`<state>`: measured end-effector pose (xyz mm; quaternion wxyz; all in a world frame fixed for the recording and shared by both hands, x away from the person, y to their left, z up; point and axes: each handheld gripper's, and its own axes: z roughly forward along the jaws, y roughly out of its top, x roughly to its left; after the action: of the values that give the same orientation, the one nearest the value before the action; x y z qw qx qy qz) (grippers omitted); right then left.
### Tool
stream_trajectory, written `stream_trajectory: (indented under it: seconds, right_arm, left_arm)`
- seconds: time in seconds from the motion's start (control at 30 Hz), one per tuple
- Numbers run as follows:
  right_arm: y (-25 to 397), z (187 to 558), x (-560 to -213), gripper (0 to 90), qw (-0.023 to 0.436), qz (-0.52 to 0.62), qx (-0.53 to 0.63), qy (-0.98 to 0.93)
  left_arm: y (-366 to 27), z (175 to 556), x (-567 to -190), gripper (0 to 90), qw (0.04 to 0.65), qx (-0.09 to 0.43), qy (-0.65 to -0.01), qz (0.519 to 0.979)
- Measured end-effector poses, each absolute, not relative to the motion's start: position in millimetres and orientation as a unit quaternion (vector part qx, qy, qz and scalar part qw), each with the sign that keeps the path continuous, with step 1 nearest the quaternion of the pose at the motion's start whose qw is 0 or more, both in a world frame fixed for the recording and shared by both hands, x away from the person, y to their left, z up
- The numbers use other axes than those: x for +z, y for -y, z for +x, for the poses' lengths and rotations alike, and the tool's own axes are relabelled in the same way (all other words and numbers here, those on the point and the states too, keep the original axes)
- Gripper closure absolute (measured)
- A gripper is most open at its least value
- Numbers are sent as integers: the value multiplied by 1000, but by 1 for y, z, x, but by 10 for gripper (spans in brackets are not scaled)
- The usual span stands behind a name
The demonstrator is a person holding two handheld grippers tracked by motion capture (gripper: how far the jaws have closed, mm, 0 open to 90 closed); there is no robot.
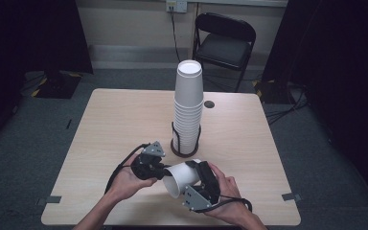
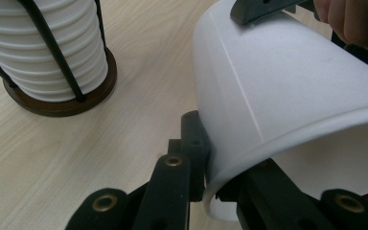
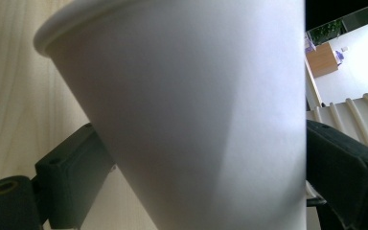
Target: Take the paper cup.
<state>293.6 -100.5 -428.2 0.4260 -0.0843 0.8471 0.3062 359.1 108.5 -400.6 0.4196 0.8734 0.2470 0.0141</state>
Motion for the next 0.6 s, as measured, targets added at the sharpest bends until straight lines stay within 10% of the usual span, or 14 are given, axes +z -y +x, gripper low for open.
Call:
stream_trajectory:
  seconds: [0.6]
  right_arm:
    - [82, 292, -430, 91, 400, -85, 333, -850]
  left_arm:
    - [-98, 354, -399, 871, 435, 0, -247, 866]
